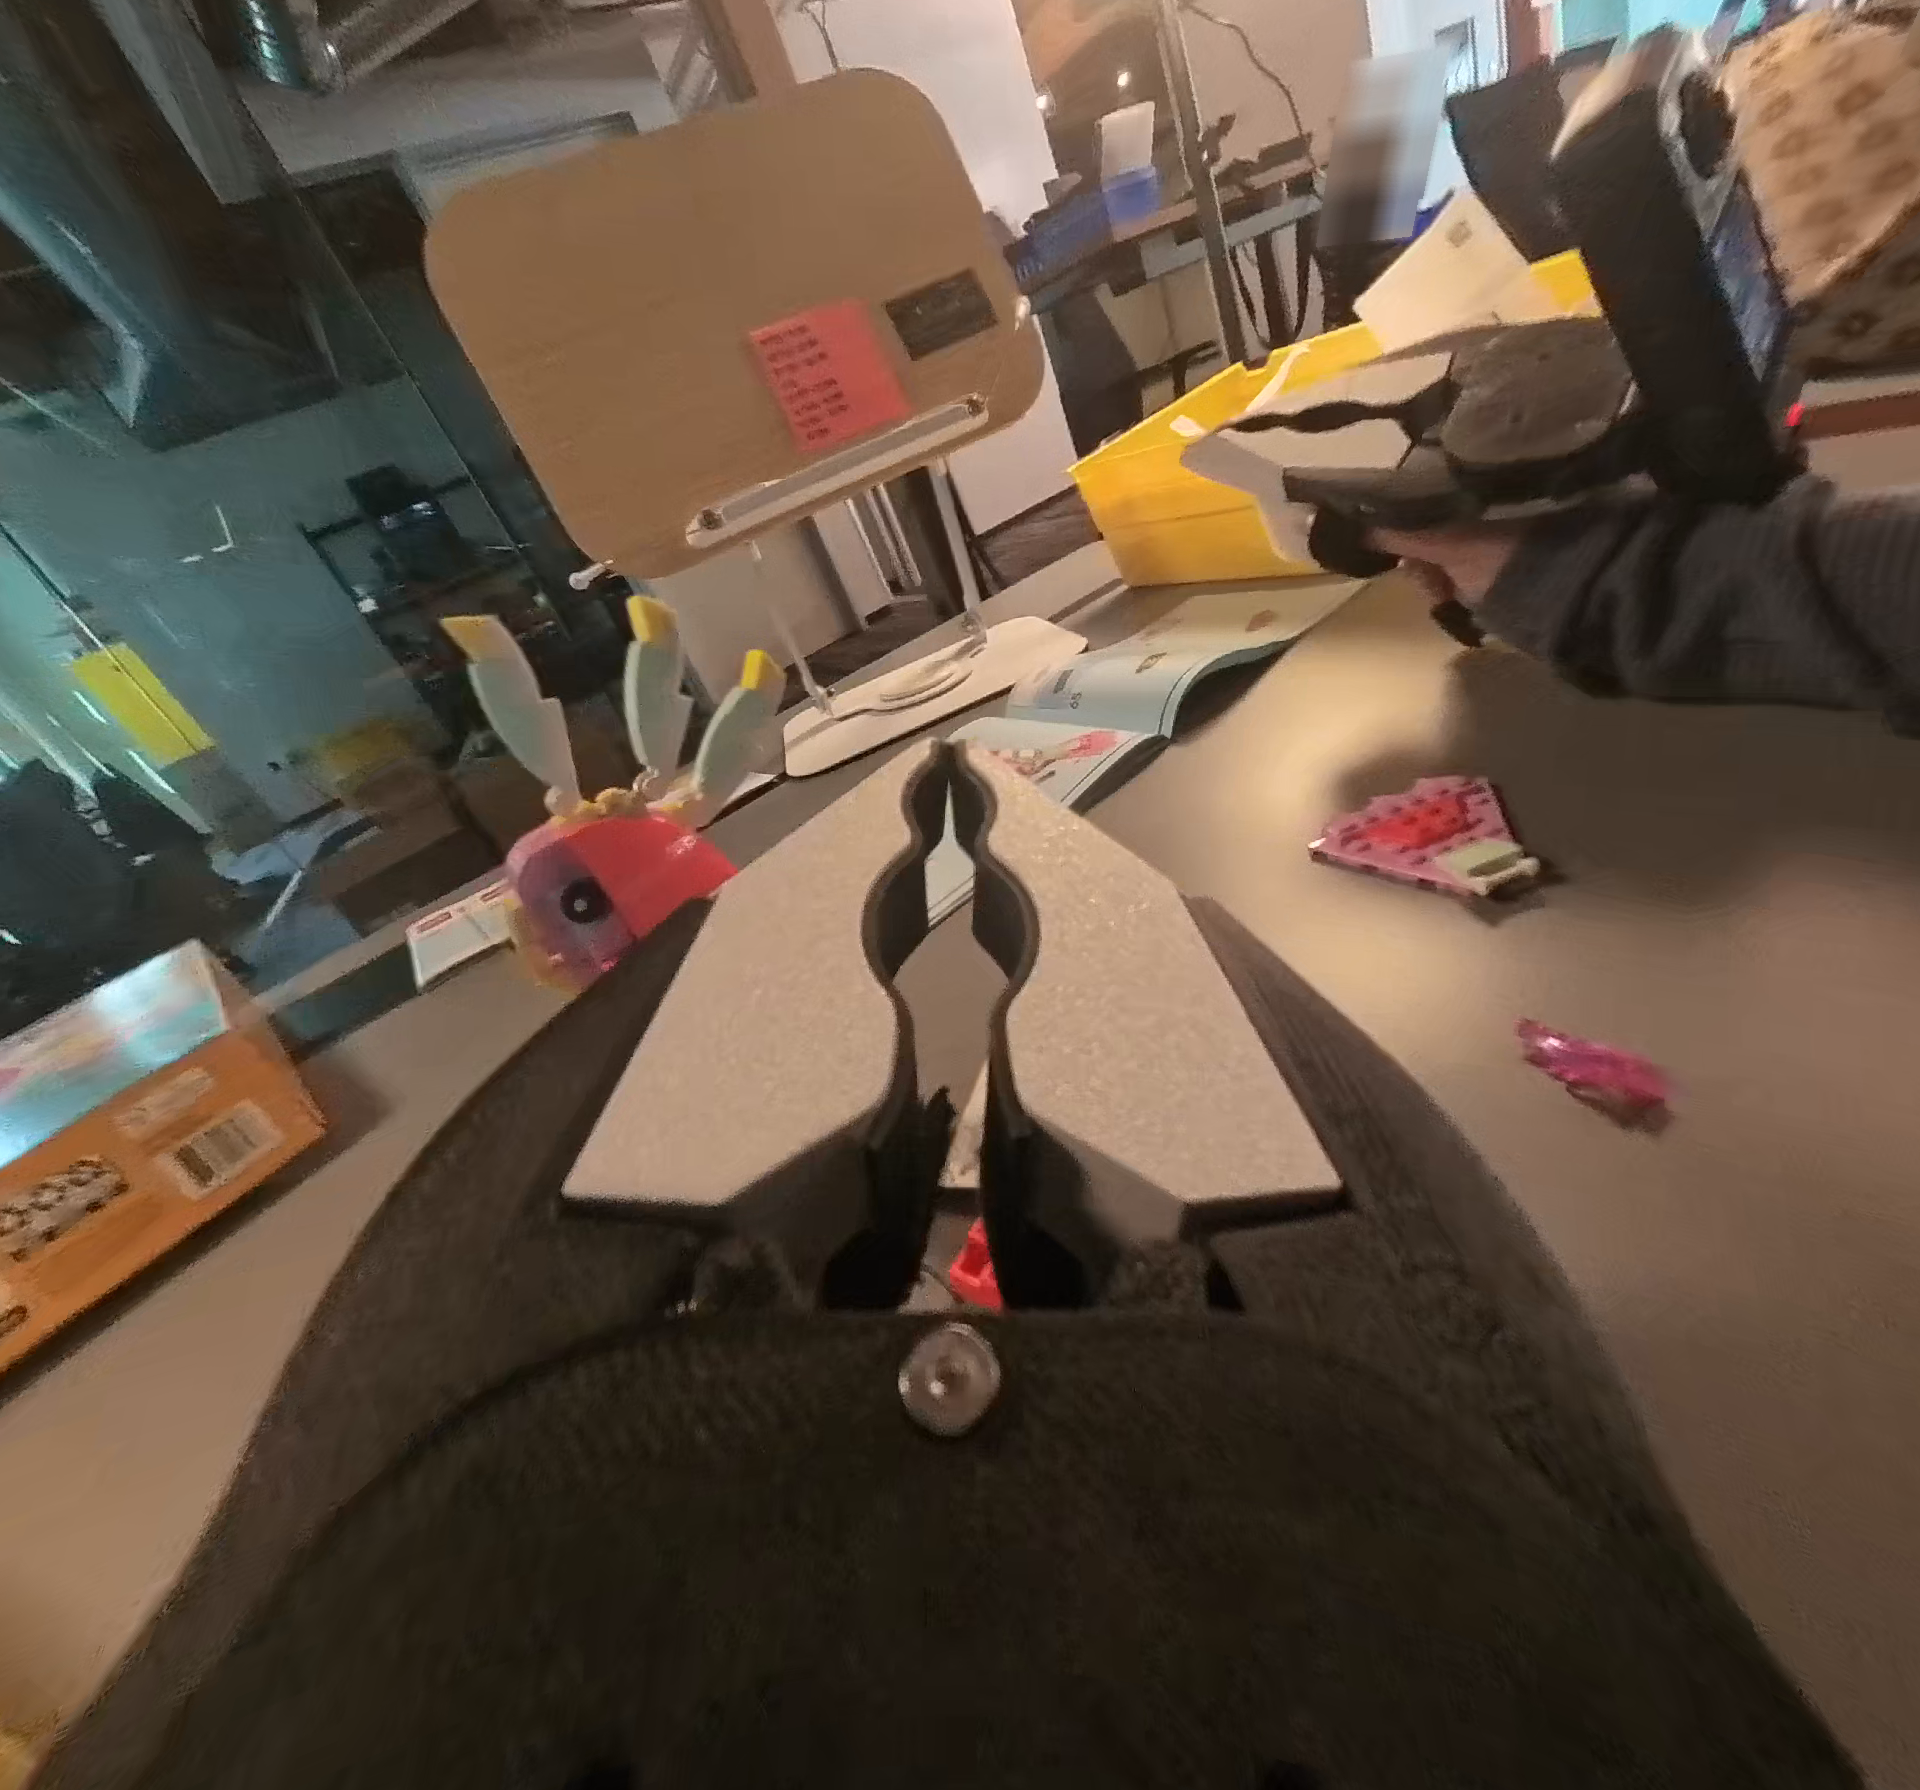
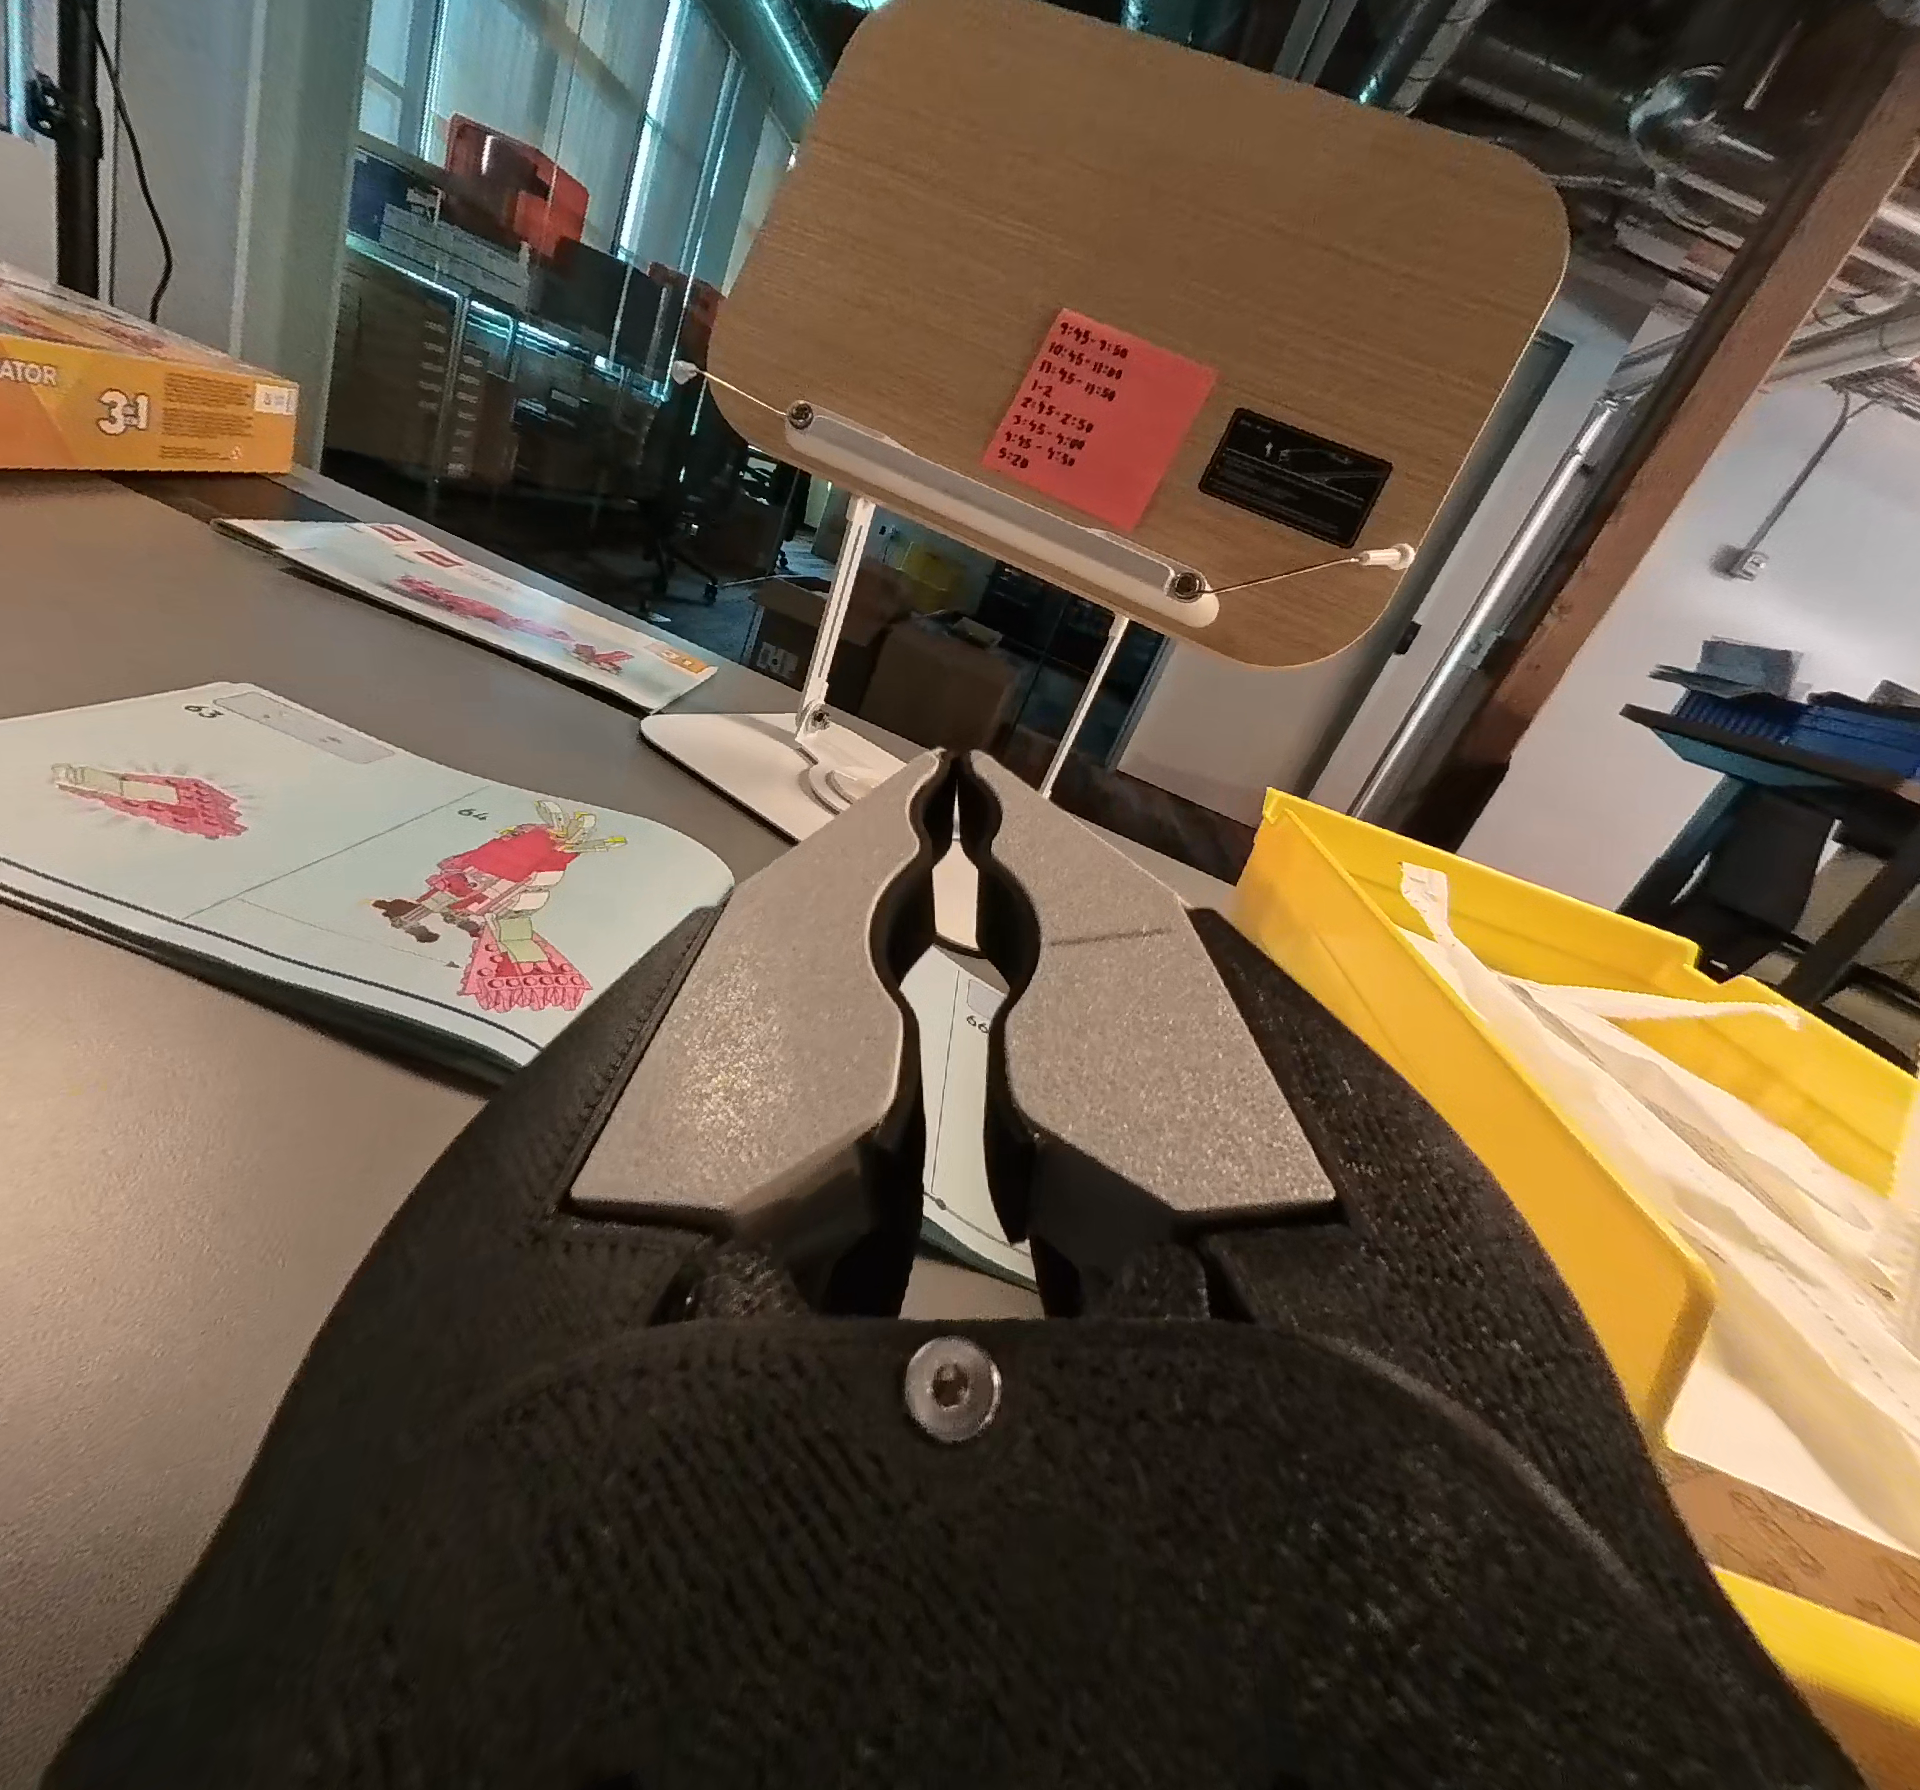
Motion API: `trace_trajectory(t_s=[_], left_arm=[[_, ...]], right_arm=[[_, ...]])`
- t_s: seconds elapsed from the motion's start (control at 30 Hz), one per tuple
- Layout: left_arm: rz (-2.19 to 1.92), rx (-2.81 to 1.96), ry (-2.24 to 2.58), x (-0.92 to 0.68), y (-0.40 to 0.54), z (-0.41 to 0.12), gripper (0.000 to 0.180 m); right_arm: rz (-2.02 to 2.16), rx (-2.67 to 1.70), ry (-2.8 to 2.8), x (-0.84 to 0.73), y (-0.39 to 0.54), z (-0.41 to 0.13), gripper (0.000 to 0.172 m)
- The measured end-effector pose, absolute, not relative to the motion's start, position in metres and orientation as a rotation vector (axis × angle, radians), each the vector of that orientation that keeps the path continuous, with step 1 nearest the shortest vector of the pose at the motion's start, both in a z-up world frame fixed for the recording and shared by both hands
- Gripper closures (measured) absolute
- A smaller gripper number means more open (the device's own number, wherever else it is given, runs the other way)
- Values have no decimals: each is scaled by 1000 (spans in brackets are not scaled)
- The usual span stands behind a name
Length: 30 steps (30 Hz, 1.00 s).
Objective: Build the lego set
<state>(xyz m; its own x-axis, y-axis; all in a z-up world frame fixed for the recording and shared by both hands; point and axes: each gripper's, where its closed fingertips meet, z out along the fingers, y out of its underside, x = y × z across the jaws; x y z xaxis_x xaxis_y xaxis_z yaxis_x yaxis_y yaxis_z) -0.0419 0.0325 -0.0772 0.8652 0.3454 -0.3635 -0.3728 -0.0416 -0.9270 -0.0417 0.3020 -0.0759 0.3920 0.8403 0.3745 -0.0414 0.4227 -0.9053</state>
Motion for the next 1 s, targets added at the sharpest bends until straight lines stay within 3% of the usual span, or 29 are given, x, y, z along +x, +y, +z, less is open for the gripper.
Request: trace_trajectory(t_s=[1.0], left_arm=[[461,-1537,42,-33,33,-81,180]], right_arm=[[653,-977,-1034,-42,302,-80,172]])
